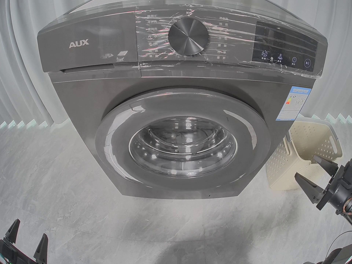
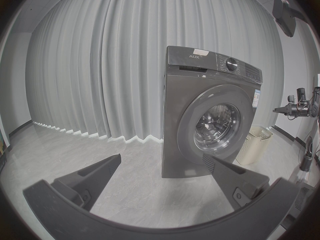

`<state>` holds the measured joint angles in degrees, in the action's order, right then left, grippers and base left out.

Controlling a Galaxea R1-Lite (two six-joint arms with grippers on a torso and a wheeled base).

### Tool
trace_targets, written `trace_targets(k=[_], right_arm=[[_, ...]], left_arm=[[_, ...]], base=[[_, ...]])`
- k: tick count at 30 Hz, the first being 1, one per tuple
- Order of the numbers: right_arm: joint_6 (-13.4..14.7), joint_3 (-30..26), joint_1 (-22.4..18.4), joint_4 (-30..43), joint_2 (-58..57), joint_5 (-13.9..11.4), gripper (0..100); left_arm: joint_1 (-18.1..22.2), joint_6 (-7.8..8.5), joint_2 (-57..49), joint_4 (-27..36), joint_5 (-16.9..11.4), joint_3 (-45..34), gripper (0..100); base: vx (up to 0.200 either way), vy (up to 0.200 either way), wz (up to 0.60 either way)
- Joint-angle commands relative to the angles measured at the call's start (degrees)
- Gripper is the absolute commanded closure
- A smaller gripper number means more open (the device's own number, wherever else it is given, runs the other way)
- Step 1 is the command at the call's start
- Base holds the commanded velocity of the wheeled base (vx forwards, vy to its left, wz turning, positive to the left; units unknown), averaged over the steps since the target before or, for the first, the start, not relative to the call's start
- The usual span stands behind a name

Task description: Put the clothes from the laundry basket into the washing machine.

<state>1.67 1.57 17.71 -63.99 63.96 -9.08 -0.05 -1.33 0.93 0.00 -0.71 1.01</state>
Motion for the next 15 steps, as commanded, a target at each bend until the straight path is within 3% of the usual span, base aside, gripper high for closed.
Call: trace_targets(k=[1,4,7,8,9,15], right_arm=[[-0.4,-1.6,-10.6,15.6,-24.2,-0.5,0],[-0.4,-1.6,-12.4,26.7,-36.6,-0.7,0],[-0.4,-1.5,-12.8,43.7,-53.0,-0.7,0],[-0.4,-1.5,-12.8,43.7,-53.0,-0.7,0],[-0.4,-0.9,-12.7,50.5,-59.2,-0.7,0],[-0.4,-1.6,-16.9,54.9,-62.7,-0.5,0]], left_arm=[[0.0,-0.08,-0.8,0.0,0.0,-0.9,0],[0.0,-0.08,-0.8,0.1,0.0,-0.9,0],[0.0,-0.08,-0.8,0.1,0.0,-0.9,0],[0.0,-0.08,-0.8,0.1,0.0,-0.9,0],[0.0,-0.08,-0.8,0.0,0.0,-0.9,0],[0.0,-0.08,-0.8,0.1,0.0,-0.9,0]], base=[[0.0,0.0,0.0],[0.0,0.0,0.0],[0.0,0.0,0.0],[0.0,0.0,0.0],[0.0,0.0,0.0],[0.0,0.0,0.0]])
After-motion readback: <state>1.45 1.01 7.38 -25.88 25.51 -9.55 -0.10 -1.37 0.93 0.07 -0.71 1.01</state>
